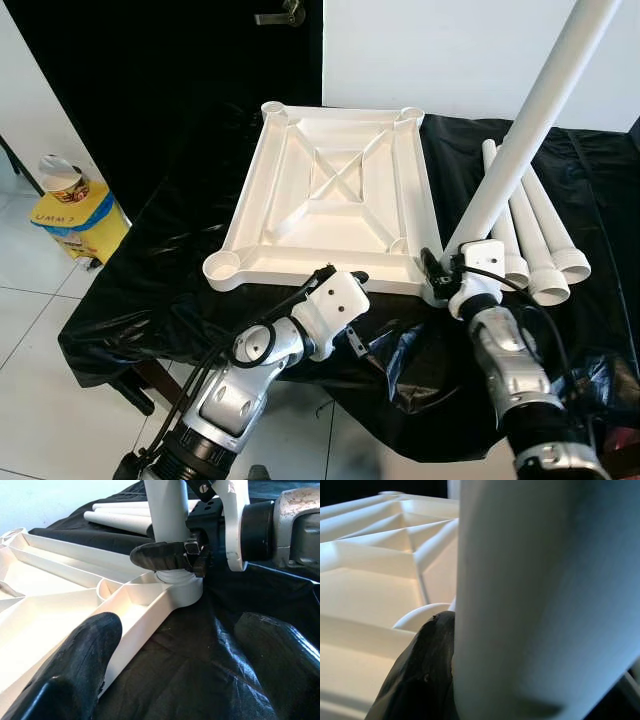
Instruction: Building children table
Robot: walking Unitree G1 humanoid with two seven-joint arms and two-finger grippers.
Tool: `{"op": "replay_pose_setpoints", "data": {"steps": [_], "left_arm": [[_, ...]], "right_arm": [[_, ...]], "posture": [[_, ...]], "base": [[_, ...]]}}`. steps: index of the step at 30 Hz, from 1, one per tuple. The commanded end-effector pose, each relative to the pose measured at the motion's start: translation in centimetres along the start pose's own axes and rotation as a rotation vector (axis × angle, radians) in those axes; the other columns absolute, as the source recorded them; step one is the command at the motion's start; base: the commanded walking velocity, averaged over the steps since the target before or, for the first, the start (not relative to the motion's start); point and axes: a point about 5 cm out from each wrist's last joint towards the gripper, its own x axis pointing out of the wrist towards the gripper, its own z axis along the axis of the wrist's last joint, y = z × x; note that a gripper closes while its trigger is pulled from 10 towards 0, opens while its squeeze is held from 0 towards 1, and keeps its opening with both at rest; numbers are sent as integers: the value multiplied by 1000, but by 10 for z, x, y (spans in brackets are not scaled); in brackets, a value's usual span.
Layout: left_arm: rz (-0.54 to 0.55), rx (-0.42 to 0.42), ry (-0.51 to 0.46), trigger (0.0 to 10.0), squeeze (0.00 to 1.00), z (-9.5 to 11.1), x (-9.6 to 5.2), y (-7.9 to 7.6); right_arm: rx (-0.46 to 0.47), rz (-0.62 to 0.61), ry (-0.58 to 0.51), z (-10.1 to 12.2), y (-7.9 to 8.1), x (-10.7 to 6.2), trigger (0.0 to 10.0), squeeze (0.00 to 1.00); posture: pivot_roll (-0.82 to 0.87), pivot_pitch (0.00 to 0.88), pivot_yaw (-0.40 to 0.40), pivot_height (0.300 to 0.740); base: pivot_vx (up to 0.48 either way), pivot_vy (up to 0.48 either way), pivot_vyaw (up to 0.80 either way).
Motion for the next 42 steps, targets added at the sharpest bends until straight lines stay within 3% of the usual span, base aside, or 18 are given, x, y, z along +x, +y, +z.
{"op": "replay_pose_setpoints", "data": {"steps": [1, 8, 15, 21, 22, 25, 33, 34, 42], "left_arm": [[-15, 0, -2, 10000, 0, 0, 1, -1], [-18, 4, -6, 10000, 0, 1, 2, 0], [-19, 7, -7, 10000, 0, 2, 2, 0], [0, 19, 1, 10000, 0, 0, 1, 5], [17, 20, 7, 10000, 0, -1, 0, 9], [86, 28, 20, 10000, 0, -4, -3, 24], [172, 38, 65, 10000, 0, -9, -5, 42], [183, 42, 81, 10000, 0, -11, -5, 45], [194, 43, 160, 10000, 0, -27, 7, 61]], "right_arm": [[-9, -59, 60, -11, -6, -6, 10000, 0], [20, -203, 70, -10, 7, -15, 10000, 0], [49, -175, 52, -6, 24, -19, 10000, 0], [40, -150, 30, -2, 26, -18, 10000, 0], [37, -147, 22, 0, 26, -17, 10000, 1000], [27, -115, 4, 4, 24, -17, 10000, 1000], [9, -58, -31, 8, 22, -24, 10000, 1000], [-1, -41, -35, 7, 21, -27, 10000, 0], [-31, 9, -27, 2, 17, -41, 10000, 0]], "posture": [[36, 38, -11, 740], [30, 39, -7, 740], [26, 37, -4, 740], [27, 37, -6, 740], [28, 36, -9, 740], [30, 33, -15, 740], [26, 27, -19, 740], [25, 28, -18, 740], [13, 36, -10, 740]], "base": [[0, 0, 0], [0, 0, 0], [0, 0, 0], [0, 0, 0], [0, 0, 0], [0, 0, 0], [0, 0, 0], [0, 0, 0], [0, 0, 0]]}}
